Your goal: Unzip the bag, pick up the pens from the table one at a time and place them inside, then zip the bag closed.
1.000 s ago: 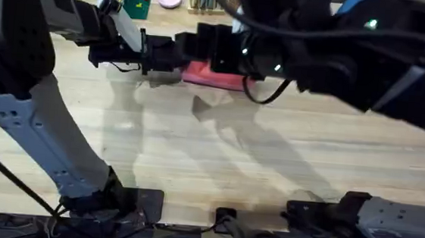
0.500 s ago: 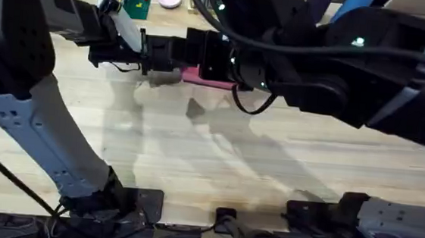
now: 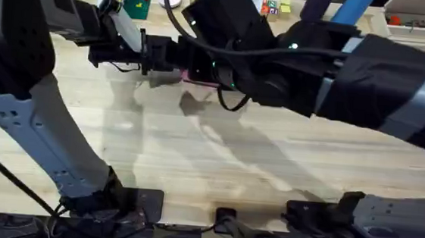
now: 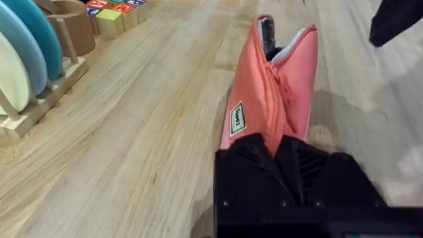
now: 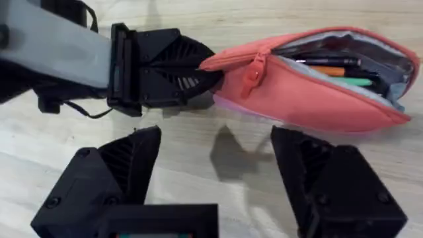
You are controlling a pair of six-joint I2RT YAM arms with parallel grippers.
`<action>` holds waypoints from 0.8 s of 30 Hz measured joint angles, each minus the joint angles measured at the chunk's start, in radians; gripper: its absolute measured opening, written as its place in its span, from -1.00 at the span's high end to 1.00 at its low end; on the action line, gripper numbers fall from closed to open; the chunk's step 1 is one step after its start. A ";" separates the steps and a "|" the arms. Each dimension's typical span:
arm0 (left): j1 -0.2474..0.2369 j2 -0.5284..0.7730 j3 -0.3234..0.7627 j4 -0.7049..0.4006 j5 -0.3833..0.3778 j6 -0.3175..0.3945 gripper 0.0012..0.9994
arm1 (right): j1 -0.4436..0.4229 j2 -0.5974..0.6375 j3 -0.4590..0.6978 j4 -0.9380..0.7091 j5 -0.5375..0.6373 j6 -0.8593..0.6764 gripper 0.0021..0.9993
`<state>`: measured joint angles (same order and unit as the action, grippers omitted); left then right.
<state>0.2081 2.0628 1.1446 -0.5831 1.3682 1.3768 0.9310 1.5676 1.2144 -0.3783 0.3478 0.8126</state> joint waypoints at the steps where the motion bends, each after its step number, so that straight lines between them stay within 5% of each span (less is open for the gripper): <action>1: 0.000 0.000 0.000 0.000 0.000 0.000 0.92 | 0.000 0.002 0.000 0.004 0.001 0.001 -0.99; 24: 0.000 0.000 0.000 0.000 0.000 0.000 0.92 | -0.008 0.019 0.000 0.016 0.030 0.004 -0.99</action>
<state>0.2081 2.0628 1.1446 -0.5827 1.3682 1.3766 0.9226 1.5866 1.2144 -0.3623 0.3782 0.8161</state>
